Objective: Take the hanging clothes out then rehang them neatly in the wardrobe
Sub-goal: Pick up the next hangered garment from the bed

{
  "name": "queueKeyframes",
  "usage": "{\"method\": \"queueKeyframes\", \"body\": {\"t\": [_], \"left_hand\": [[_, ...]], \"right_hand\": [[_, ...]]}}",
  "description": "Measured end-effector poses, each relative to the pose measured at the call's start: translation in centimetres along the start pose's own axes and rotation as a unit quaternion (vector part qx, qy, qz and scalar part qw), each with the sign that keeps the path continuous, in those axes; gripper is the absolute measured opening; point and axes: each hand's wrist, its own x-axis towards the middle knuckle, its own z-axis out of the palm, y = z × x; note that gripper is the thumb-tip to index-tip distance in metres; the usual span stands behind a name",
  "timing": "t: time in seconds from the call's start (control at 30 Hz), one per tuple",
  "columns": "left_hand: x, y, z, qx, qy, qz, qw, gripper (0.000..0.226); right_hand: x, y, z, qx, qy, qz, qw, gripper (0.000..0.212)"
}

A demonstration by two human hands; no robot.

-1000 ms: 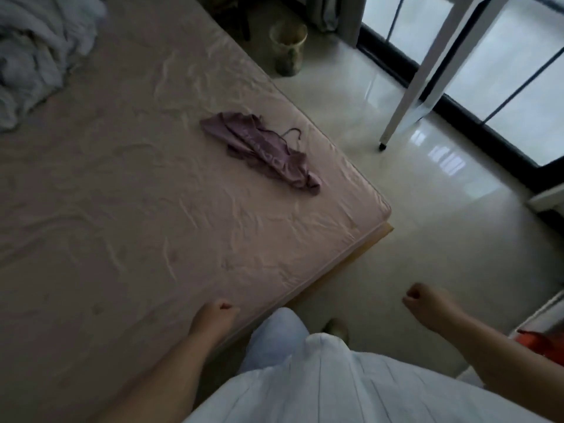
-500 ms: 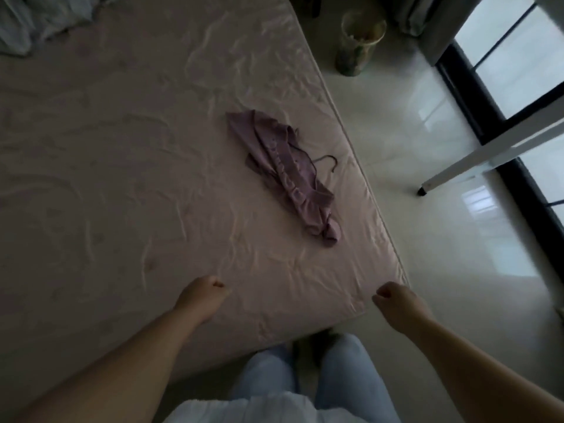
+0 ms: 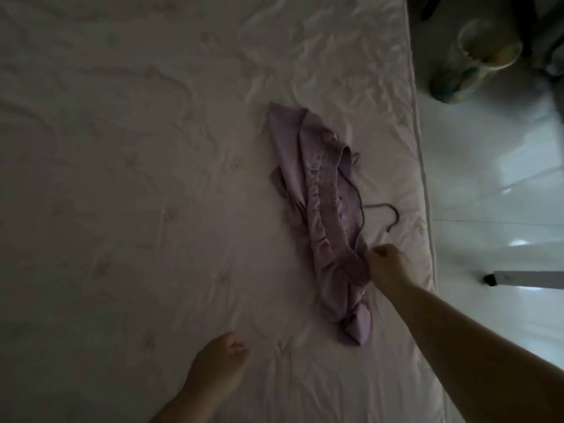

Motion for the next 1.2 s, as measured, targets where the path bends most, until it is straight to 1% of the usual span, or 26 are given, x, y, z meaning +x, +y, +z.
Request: {"method": "queueKeyframes", "body": {"t": [0.03, 0.07, 0.1, 0.17, 0.23, 0.27, 0.3, 0.37, 0.43, 0.5, 0.6, 0.67, 0.73, 0.8, 0.83, 0.93, 0.97, 1.03, 1.1, 1.13, 1.2], "left_hand": [[0.6, 0.7, 0.4, -0.013, 0.006, 0.004, 1.000, 0.028], [1.1, 1.4, 0.7, -0.024, 0.011, 0.008, 1.000, 0.027], [1.7, 1.8, 0.9, -0.031, 0.013, 0.011, 0.999, 0.026], [3.0, 1.8, 1.2, -0.036, 0.014, 0.012, 0.999, 0.022], [3.9, 1.1, 1.2, -0.027, 0.020, 0.012, 0.999, 0.014], [4.1, 0.7, 1.2, -0.022, 0.023, 0.010, 0.999, 0.012], [4.1, 0.2, 1.0, -0.020, 0.025, 0.005, 0.999, 0.013], [3.9, -0.7, 0.6, -0.023, 0.024, -0.004, 0.999, 0.023], [3.2, -1.2, -0.3, -0.030, 0.025, -0.009, 0.999, 0.029], [2.0, -0.9, -1.6, -0.027, 0.028, -0.003, 0.999, 0.027], [-0.6, 0.3, -4.0, -0.035, 0.042, 0.019, 0.998, 0.017], [-2.7, 1.3, -5.9, -0.036, 0.054, 0.036, 0.997, 0.017], [-5.3, 2.7, -7.7, -0.054, 0.062, 0.058, 0.995, 0.006], [-8.2, 4.3, -9.1, -0.081, 0.074, 0.093, 0.990, 0.027], [-10.0, 5.2, -9.9, -0.107, 0.077, 0.109, 0.985, 0.032], [-15.6, 7.2, -12.0, -0.191, 0.073, 0.166, 0.965, 0.027], [-17.3, 7.6, -12.6, -0.210, 0.069, 0.178, 0.959, 0.024], [-20.5, 8.0, -13.7, -0.229, 0.073, 0.206, 0.949, 0.027], [-23.3, 7.7, -14.9, -0.226, 0.103, 0.219, 0.943, 0.029], [-24.4, 7.4, -15.6, -0.215, 0.130, 0.223, 0.942, 0.030], [-26.3, 6.3, -17.0, -0.184, 0.197, 0.223, 0.937, 0.034]], "right_hand": [[1.6, -0.6, 0.7, 0.006, 0.023, -0.006, 1.000, 0.019], [2.8, -1.2, 1.2, 0.012, 0.039, 0.000, 0.999, 0.025], [4.1, -1.5, 1.9, 0.014, 0.044, 0.000, 0.999, 0.032], [6.0, -1.5, 3.0, 0.003, 0.024, 0.009, 1.000, 0.035], [7.2, -1.1, 3.8, 0.012, 0.007, 0.028, 1.000, 0.032], [7.4, -0.9, 3.9, 0.026, 0.008, 0.039, 0.999, 0.026], [7.2, -1.0, 3.9, 0.044, 0.011, 0.044, 0.998, 0.020], [6.1, -1.7, 3.1, 0.082, 0.016, 0.057, 0.995, 0.016], [4.2, -3.1, 2.0, 0.134, 0.015, 0.057, 0.989, 0.013], [1.9, -4.3, 0.7, 0.183, 0.000, 0.047, 0.982, 0.013], [-2.0, -6.2, -1.1, 0.220, -0.038, 0.026, 0.975, 0.015], [-5.1, -7.6, -2.4, 0.231, -0.057, 0.006, 0.971, 0.015], [-8.3, -9.1, -3.9, 0.243, -0.073, -0.021, 0.967, 0.017], [-11.7, -10.8, -5.6, 0.272, -0.097, -0.046, 0.956, 0.017], [-13.3, -11.7, -6.4, 0.293, -0.112, -0.056, 0.948, 0.018], [-18.1, -14.5, -8.9, 0.343, -0.141, -0.093, 0.924, 0.027], [-19.7, -15.4, -9.5, 0.351, -0.148, -0.110, 0.918, 0.028], [-22.8, -17.3, -10.7, 0.361, -0.157, -0.141, 0.909, 0.026], [-25.8, -19.1, -11.5, 0.374, -0.174, -0.165, 0.896, 0.018], [-27.2, -19.9, -11.6, 0.378, -0.187, -0.176, 0.890, 0.016], [-29.9, -21.4, -11.3, 0.377, -0.211, -0.194, 0.881, 0.021]]}}
